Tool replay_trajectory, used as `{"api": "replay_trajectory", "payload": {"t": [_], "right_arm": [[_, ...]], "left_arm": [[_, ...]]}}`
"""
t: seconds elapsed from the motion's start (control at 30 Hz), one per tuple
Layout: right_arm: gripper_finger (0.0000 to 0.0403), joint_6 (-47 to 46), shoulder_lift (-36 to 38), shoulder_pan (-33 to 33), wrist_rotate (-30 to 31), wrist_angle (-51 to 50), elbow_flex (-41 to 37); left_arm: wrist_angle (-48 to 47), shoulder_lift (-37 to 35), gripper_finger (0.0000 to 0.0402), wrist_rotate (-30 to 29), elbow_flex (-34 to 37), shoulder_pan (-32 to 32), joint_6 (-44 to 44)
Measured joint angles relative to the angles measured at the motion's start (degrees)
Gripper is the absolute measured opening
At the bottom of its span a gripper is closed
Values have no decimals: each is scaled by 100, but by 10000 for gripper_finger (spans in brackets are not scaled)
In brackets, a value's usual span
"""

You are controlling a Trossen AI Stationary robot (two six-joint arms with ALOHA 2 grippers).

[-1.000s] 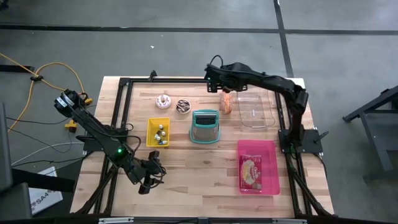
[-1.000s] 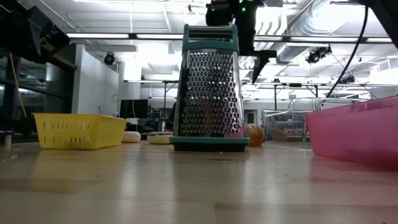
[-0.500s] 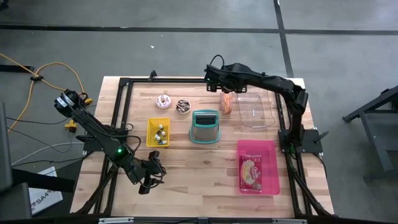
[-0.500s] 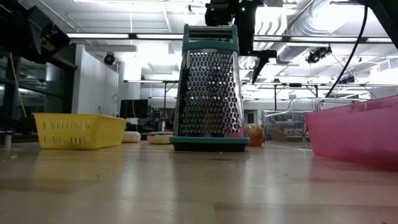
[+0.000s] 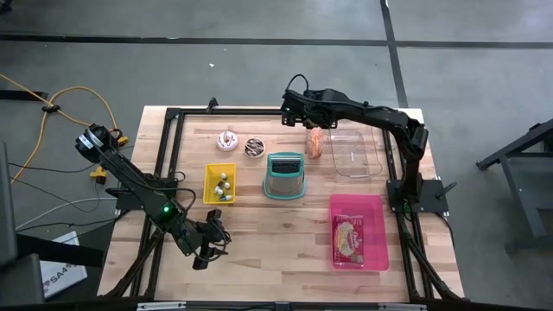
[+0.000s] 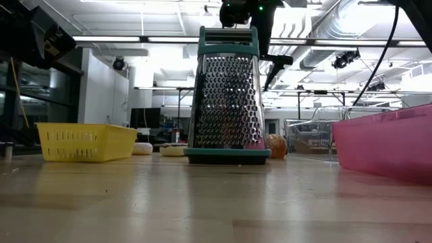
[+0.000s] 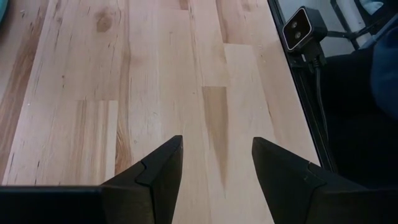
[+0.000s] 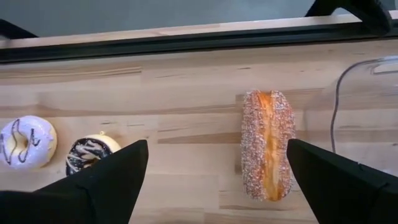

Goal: Pick & Place Food Item
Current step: Put the bread into the transparent bin

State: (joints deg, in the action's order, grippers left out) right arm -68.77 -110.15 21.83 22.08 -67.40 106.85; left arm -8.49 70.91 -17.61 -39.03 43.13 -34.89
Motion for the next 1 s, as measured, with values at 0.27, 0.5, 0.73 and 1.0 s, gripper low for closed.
{"api": "replay_trajectory", "payload": {"t": [0.27, 0.5, 0.73, 1.0], "right_arm": [[373, 719, 2, -20, 200, -2, -2], [373, 902, 9, -20, 346, 370, -2], [373, 1145, 9, -8, 305, 276, -2], [373, 433, -75, 31, 57, -127, -252]], "left_arm": [[-1, 0, 189, 0, 0, 1, 0], [0, 0, 189, 0, 0, 0, 0], [0, 0, 189, 0, 0, 0, 0], [0, 0, 189, 0, 0, 0, 0]]}}
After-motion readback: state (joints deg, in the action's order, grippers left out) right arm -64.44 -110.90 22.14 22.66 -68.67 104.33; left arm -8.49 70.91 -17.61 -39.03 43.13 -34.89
